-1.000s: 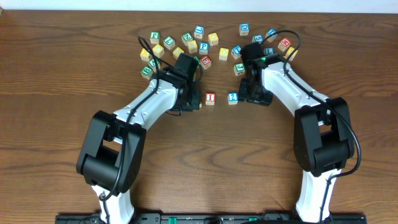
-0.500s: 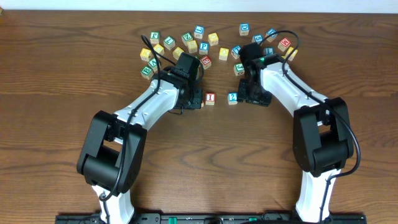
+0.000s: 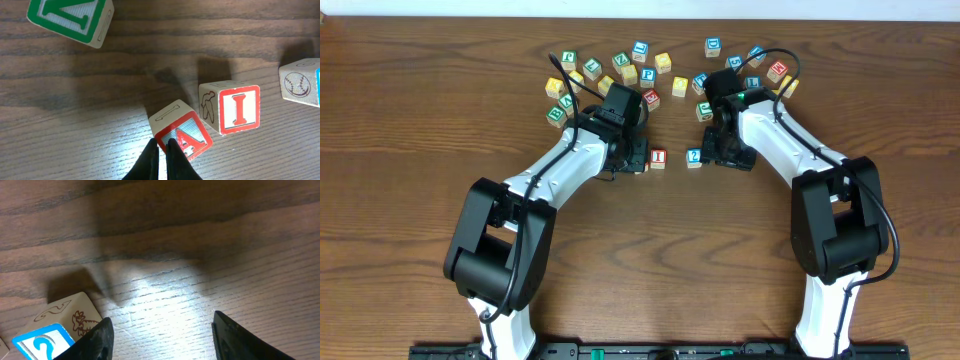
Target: Spell out AI2
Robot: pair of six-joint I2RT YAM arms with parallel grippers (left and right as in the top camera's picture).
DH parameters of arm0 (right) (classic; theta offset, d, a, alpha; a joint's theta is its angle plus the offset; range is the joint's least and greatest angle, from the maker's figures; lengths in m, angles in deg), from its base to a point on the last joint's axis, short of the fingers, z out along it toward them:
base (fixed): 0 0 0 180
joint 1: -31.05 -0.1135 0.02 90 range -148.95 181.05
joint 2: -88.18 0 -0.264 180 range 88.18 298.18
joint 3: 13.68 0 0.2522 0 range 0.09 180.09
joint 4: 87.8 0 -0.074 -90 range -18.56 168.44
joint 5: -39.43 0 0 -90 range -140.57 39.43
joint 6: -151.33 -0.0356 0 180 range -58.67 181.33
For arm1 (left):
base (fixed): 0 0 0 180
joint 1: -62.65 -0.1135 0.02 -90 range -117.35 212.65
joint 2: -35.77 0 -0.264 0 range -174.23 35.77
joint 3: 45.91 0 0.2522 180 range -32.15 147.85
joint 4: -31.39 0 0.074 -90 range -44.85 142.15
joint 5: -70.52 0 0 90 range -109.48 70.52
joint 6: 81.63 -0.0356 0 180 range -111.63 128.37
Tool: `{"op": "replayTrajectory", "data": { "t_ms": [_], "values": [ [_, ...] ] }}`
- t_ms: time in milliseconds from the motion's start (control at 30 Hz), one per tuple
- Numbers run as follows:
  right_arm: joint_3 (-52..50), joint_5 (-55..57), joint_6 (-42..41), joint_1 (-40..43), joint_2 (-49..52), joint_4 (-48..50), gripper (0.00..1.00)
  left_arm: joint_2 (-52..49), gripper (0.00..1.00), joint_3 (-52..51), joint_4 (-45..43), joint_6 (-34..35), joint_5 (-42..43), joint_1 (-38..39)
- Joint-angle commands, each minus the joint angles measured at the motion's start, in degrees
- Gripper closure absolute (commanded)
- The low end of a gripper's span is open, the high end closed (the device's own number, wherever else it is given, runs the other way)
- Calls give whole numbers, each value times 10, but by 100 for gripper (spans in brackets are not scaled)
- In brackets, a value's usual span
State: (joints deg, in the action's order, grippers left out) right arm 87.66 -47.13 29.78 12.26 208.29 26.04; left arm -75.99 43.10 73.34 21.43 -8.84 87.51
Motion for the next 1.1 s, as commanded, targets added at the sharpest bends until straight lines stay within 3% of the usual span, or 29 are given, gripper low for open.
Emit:
{"op": "replayTrajectory", "data": {
  "t_ms": [0, 367, 467, 633, 800, 1067],
  "values": [
    [-4, 5, 5, -4, -9, 2, 42, -4, 93, -3, -3, -11, 5, 3],
    [-4, 5, 5, -4, -9, 4, 41, -3, 93, 6, -14, -9, -15, 3],
    [-4, 5, 6, -4, -9, 8, 41, 9, 93, 20, 2, 28, -87, -4],
    [-4, 5, 6, -4, -9, 12, 41, 23, 92, 24, 35, 80, -98, -11],
    [-4, 5, 10, -4, -9, 12, 41, -9, 92, 19, 31, 101, -72, -2],
    [-4, 5, 14, -7, -9, 10, 41, -23, 93, 21, -1, 51, 8, 0]
  ]
}}
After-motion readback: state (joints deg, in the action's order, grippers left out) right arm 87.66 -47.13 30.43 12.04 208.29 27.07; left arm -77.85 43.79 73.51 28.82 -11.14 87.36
